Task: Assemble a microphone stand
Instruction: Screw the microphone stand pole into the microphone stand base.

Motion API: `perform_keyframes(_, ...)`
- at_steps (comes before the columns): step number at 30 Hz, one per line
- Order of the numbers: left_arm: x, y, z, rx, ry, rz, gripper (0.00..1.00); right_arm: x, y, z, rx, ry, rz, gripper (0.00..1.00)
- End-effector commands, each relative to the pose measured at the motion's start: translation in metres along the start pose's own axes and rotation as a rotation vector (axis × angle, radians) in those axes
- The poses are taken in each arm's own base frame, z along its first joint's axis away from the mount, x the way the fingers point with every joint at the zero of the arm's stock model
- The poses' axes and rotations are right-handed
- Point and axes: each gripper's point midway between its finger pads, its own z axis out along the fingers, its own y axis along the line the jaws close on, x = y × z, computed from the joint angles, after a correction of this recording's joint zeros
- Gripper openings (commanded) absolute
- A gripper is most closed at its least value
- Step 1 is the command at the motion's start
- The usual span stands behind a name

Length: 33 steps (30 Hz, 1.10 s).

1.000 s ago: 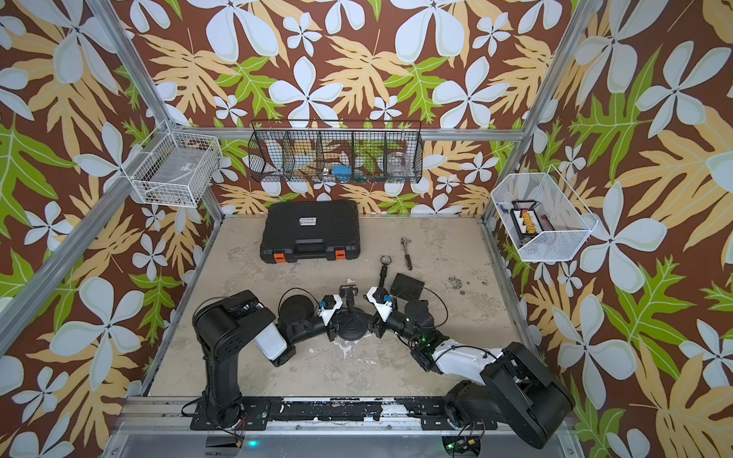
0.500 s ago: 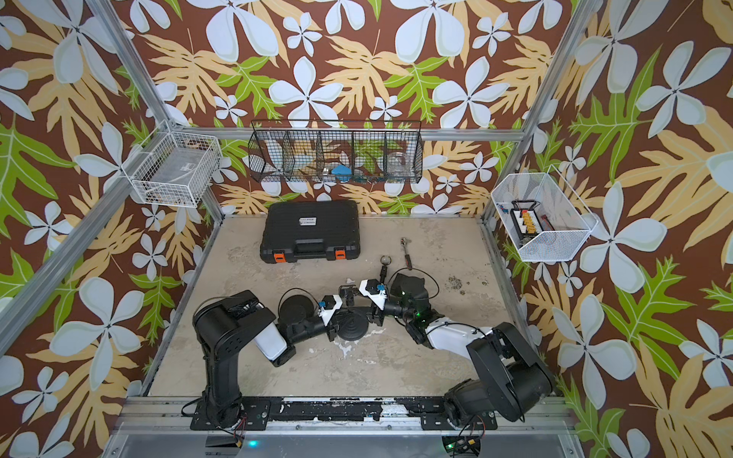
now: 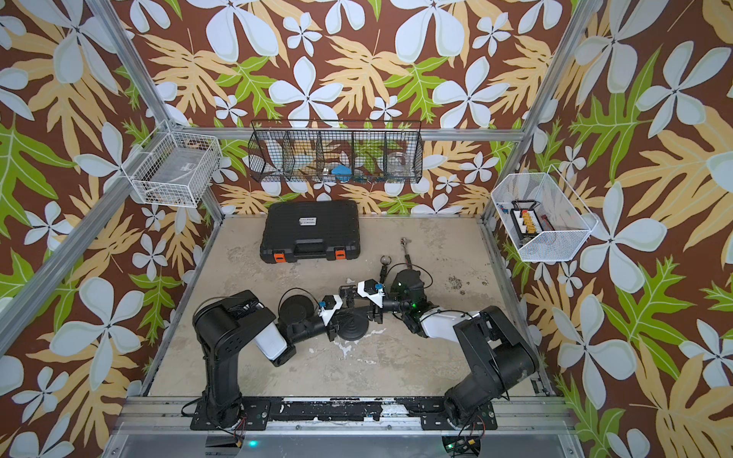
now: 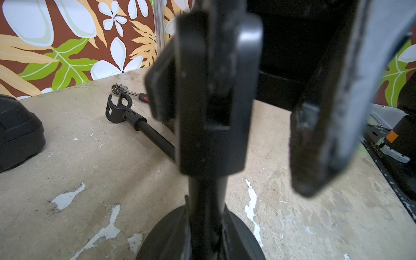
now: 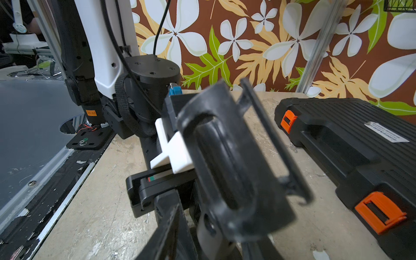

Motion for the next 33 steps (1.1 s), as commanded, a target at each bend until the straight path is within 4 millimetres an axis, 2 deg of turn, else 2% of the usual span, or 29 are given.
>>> perform_keyframes(1, 0.008, 0.002, 0.001, -0.006, 0.032, -0.005, 0.05, -0.01, 0.008, 0.001, -0.061, -0.047, -0.049, 0.4)
perform_keyframes(6, 0.008, 0.003, 0.001, -0.012, 0.034, -0.004, 0.05, -0.012, 0.008, 0.001, -0.067, -0.048, -0.052, 0.39)
perform_keyframes(14, 0.008, 0.003, 0.001, -0.012, 0.035, -0.003, 0.05, -0.009, 0.009, 0.001, -0.064, -0.047, -0.047, 0.26)
perform_keyframes(19, 0.008, 0.003, 0.001, -0.012, 0.034, -0.004, 0.05, -0.005, 0.009, 0.001, -0.055, -0.048, -0.032, 0.16)
perform_keyframes(24, 0.005, 0.003, 0.0, -0.012, 0.029, -0.002, 0.06, -0.001, 0.008, -0.001, -0.016, -0.055, -0.028, 0.01)
perform_keyframes(30, -0.002, 0.001, 0.0, -0.003, 0.012, -0.002, 0.09, 0.004, 0.004, -0.008, 0.092, -0.08, 0.009, 0.0)
perform_keyframes(33, -0.005, 0.0, -0.001, 0.002, 0.002, -0.004, 0.15, 0.003, 0.001, -0.014, 0.157, -0.108, 0.039, 0.0)
